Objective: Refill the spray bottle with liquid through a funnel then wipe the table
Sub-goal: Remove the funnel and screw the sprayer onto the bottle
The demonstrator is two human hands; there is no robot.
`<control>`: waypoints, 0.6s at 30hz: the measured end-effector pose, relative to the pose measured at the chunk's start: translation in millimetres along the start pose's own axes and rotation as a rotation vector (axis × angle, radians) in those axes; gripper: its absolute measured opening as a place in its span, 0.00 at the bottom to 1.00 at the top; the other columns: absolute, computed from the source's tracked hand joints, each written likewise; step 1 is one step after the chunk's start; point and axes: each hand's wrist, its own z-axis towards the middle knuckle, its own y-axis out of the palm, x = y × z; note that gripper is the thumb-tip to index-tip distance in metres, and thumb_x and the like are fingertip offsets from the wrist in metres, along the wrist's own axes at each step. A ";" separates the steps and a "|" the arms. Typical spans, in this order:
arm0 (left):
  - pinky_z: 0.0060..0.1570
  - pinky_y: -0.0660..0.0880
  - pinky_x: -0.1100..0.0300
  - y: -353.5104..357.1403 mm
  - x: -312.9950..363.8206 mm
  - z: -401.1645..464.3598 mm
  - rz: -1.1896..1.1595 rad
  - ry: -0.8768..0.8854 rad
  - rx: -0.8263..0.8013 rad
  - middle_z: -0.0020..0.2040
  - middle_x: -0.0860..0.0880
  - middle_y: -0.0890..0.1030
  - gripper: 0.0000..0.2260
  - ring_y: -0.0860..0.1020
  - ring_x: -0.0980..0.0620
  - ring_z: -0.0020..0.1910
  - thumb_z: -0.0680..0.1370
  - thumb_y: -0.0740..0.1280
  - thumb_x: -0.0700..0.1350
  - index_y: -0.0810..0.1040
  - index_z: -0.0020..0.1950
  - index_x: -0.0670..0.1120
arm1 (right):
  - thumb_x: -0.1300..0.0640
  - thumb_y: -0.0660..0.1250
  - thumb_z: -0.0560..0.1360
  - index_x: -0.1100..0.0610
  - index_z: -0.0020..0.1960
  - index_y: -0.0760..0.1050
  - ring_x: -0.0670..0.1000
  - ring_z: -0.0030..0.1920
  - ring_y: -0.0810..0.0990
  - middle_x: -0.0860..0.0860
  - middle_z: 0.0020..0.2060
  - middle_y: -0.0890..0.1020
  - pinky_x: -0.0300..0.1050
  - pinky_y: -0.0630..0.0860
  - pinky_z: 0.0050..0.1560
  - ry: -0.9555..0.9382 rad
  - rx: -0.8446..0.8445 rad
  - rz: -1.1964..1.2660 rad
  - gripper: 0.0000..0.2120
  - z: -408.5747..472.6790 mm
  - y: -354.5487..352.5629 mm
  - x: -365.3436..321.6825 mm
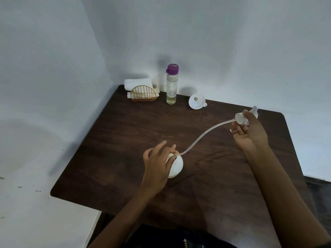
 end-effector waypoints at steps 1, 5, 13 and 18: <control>0.61 0.51 0.62 0.0 0.0 0.6 -0.001 -0.016 -0.003 0.61 0.61 0.78 0.09 0.63 0.61 0.69 0.78 0.59 0.50 0.78 0.52 0.54 | 0.61 0.72 0.71 0.57 0.49 0.74 0.47 0.40 0.81 0.53 0.43 0.80 0.38 0.80 0.38 -0.010 0.007 -0.001 0.09 0.0 0.9 0.9; 0.57 0.51 0.63 0.2 -2.5 1.2 -0.014 -0.083 -0.019 0.59 0.63 0.78 0.09 0.66 0.61 0.65 0.77 0.60 0.53 0.79 0.53 0.58 | 0.62 0.73 0.70 0.60 0.50 0.72 0.49 0.39 0.82 0.57 0.47 0.80 0.41 0.81 0.42 -0.063 0.042 0.010 0.13 -0.4 4.1 6.7; 0.58 0.57 0.60 3.3 -2.1 1.2 -0.114 -0.180 -0.065 0.57 0.63 0.77 0.09 0.70 0.62 0.58 0.77 0.62 0.52 0.75 0.57 0.58 | 0.62 0.74 0.69 0.63 0.62 0.68 0.54 0.48 0.83 0.60 0.57 0.78 0.45 0.82 0.43 -0.174 0.091 0.024 0.26 2.6 9.9 27.5; 0.58 0.58 0.59 3.2 -1.8 2.2 -0.154 -0.202 -0.069 0.52 0.68 0.74 0.09 0.70 0.65 0.54 0.77 0.66 0.50 0.74 0.57 0.59 | 0.64 0.72 0.71 0.59 0.54 0.64 0.52 0.48 0.82 0.55 0.53 0.76 0.47 0.81 0.48 -0.241 0.090 -0.001 0.19 -3.0 19.3 42.7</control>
